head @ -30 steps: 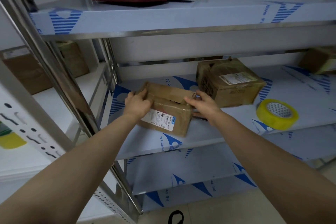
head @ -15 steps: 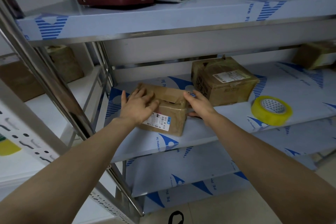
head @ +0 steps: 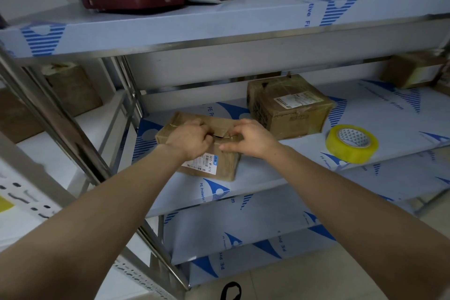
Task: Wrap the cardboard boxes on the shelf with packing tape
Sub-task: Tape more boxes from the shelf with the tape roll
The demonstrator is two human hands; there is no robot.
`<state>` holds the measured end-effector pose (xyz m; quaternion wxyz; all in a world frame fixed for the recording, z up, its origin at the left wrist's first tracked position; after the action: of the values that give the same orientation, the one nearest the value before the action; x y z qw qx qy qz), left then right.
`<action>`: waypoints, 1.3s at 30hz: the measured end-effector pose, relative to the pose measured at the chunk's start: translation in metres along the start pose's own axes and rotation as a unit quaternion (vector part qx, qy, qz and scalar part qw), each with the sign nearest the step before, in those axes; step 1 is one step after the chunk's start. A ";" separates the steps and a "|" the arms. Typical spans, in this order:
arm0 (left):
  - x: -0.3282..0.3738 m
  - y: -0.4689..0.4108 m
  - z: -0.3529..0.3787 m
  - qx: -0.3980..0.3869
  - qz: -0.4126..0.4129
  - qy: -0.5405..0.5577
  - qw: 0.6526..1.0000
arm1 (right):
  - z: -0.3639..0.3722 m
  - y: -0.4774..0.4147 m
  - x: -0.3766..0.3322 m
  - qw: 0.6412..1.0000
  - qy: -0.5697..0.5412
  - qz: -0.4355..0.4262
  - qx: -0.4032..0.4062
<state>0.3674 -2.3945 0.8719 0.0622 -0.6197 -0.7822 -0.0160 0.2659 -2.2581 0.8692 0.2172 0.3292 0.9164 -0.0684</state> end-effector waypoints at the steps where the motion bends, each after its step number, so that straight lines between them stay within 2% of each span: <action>1: 0.001 -0.001 -0.002 -0.005 0.000 -0.008 1.000 | -0.001 -0.001 -0.002 1.000 0.026 0.002 -0.013; 7: 0.007 -0.004 -0.002 0.001 0.004 -0.058 0.998 | -0.007 -0.015 -0.012 0.993 0.103 0.008 -0.056; 11: 0.006 -0.008 0.001 -0.004 -0.001 -0.086 0.996 | -0.007 -0.021 -0.013 0.993 0.078 0.037 -0.079; 13: 0.003 -0.009 0.004 -0.001 0.004 -0.096 0.995 | -0.005 -0.023 -0.011 0.995 0.028 0.038 -0.088; 16: -0.001 -0.011 0.008 0.010 0.013 -0.103 0.995 | -0.008 -0.024 -0.008 0.994 -0.090 0.045 -0.048; 19: -0.003 -0.013 0.010 0.028 0.018 -0.101 0.994 | -0.010 -0.028 -0.005 0.998 -0.038 0.046 0.004; 22: -0.003 -0.013 0.010 0.046 0.016 -0.101 0.994 | -0.002 -0.030 -0.006 0.998 -0.016 0.048 -0.036; 28: -0.006 -0.016 0.014 0.071 0.011 -0.053 0.996 | -0.007 -0.039 -0.005 0.995 -0.042 0.074 -0.047; 37: -0.005 -0.015 0.018 0.122 0.001 -0.083 0.989 | -0.012 -0.041 -0.004 0.982 -0.062 0.092 -0.151; 39: -0.004 -0.016 0.017 0.118 -0.001 -0.083 0.990 | -0.012 -0.038 -0.003 0.979 -0.019 0.097 -0.178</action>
<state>0.3519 -2.4003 0.8551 0.0697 -0.6068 -0.7814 0.1280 0.2393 -2.2860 0.8802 0.2951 0.3711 0.8734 0.1112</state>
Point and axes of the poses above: each hand's wrist, its own y-axis away from the middle knuckle, its own z-axis out of the palm, x = y × z, the point moved 2 cm from there along -y, towards the middle knuckle, and after that the axes turned 9 degrees about z, right-handed, at the moved point
